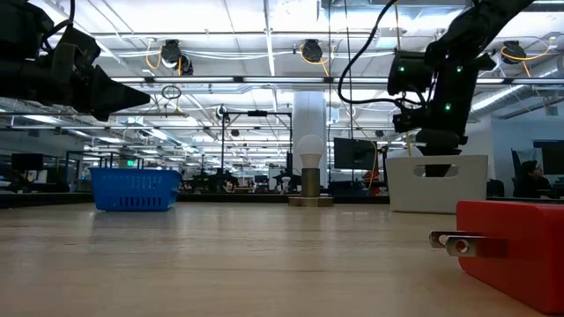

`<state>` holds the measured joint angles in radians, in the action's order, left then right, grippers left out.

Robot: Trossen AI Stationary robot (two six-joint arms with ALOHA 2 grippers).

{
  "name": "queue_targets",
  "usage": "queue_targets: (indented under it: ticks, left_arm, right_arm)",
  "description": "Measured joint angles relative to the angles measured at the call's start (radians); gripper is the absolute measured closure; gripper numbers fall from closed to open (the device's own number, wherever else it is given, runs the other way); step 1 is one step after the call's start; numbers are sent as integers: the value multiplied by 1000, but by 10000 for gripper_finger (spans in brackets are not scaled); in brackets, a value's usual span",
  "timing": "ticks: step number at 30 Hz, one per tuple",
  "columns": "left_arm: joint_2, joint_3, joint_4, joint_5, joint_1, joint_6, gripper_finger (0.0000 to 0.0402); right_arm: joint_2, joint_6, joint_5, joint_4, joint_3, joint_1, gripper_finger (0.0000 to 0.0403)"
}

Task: Pick & Place Office items
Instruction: Put the green charger adapter into the gray bin, then put the red charger adapter into the gray bin

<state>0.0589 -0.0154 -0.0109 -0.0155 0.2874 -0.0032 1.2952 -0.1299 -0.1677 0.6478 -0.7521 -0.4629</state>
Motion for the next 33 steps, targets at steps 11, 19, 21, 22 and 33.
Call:
queue_targets:
  ticks: [11,19,21,22,33]
  left_arm:
    - [0,0,0,0,0,0,382]
    - [0,0,0,0,0,-1,382]
    - [0,0,0,0,0,-1,382]
    - [0,0,0,0,0,-1,382]
    - [0,0,0,-1,0,-1,382]
  right_arm:
    - [2,33,-14,-33,0,0,88]
    - [-78,40,23,-41,0,0,81]
    - [-116,41,67,-52,0,0,85]
    - [-136,40,88,-62,0,0,87]
    - [-519,90,348,-470,100,79,141]
